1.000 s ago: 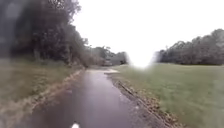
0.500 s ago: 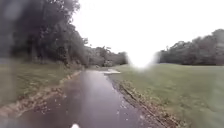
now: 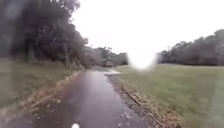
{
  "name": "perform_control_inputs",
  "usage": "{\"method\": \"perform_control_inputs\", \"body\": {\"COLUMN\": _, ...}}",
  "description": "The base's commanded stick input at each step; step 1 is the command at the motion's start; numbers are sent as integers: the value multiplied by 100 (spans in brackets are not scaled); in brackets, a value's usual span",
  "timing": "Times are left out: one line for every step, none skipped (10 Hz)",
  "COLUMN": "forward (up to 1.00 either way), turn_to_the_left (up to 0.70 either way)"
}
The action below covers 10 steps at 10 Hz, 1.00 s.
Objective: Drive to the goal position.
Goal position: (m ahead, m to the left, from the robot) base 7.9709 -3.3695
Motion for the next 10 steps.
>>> {"method": "perform_control_inputs", "body": {"forward": 50, "turn_to_the_left": 44}}
{"method": "perform_control_inputs", "body": {"forward": 50, "turn_to_the_left": 50}}
{"method": "perform_control_inputs", "body": {"forward": 50, "turn_to_the_left": 42}}
{"method": "perform_control_inputs", "body": {"forward": 50, "turn_to_the_left": 9}}
{"method": "perform_control_inputs", "body": {"forward": 50, "turn_to_the_left": 0}}
{"method": "perform_control_inputs", "body": {"forward": 50, "turn_to_the_left": 0}}
{"method": "perform_control_inputs", "body": {"forward": 50, "turn_to_the_left": 0}}
{"method": "perform_control_inputs", "body": {"forward": 50, "turn_to_the_left": 0}}
{"method": "perform_control_inputs", "body": {"forward": 50, "turn_to_the_left": 0}}
{"method": "perform_control_inputs", "body": {"forward": 50, "turn_to_the_left": 0}}
